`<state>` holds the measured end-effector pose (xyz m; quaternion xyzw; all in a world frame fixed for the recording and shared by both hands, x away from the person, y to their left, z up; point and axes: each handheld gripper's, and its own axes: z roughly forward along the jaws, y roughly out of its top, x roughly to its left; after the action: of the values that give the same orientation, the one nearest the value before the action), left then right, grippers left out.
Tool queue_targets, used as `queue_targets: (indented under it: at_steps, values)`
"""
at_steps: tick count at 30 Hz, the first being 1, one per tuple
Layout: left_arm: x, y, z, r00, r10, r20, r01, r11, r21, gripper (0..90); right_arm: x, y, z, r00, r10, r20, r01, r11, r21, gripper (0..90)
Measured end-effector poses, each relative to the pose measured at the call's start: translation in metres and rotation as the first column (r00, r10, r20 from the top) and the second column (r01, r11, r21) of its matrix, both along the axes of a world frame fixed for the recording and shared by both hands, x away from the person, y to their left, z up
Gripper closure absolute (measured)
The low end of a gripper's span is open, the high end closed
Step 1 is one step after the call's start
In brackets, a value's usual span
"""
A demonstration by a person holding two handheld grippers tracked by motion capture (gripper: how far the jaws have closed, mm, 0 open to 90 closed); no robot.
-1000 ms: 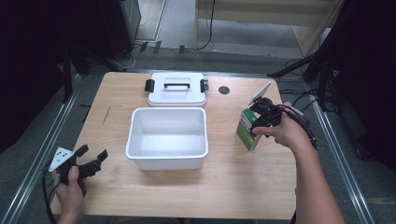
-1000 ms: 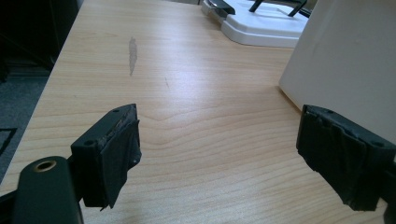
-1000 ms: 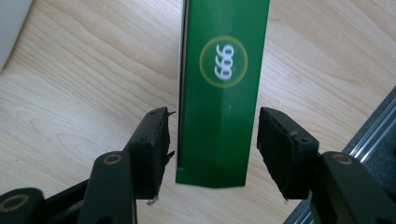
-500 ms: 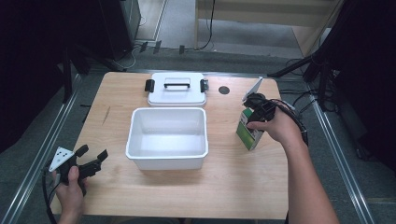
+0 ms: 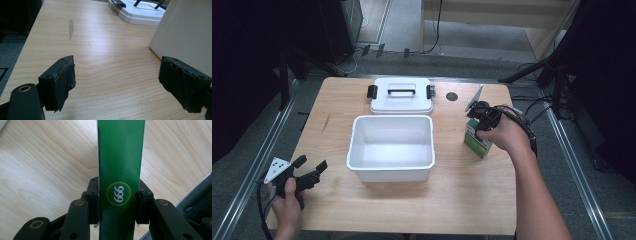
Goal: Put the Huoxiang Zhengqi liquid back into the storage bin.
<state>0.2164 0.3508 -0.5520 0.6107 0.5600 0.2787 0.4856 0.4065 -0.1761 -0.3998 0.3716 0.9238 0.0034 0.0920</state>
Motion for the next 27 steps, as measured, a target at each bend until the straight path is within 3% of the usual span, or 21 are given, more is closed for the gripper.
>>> queue_targets:
  at_steps: [3,13,19,27]
  values:
    - [0.0,0.0,0.0,1.0,0.001,0.002,-0.001,1.0,0.0,14.5,-0.005,0.004,0.001,0.9987,0.049,0.012,-0.049,0.999,-0.001,64.7]
    - [0.0,0.0,0.0,1.0,0.0,0.002,0.0,1.0,0.0,14.6,-0.013,0.007,0.011,0.9939,0.105,0.035,-0.105,0.994,0.0,64.7]
    - [0.0,0.0,0.0,1.0,0.001,0.002,-0.001,1.0,0.0,14.6,-0.018,0.008,0.018,0.9862,0.158,0.05,-0.157,0.987,-0.018,64.7]
    - [0.0,0.0,0.0,1.0,-0.002,0.003,0.002,1.0,0.001,14.6,-0.025,0.004,0.03,0.9771,0.209,0.041,-0.21,0.977,0.03,64.6]
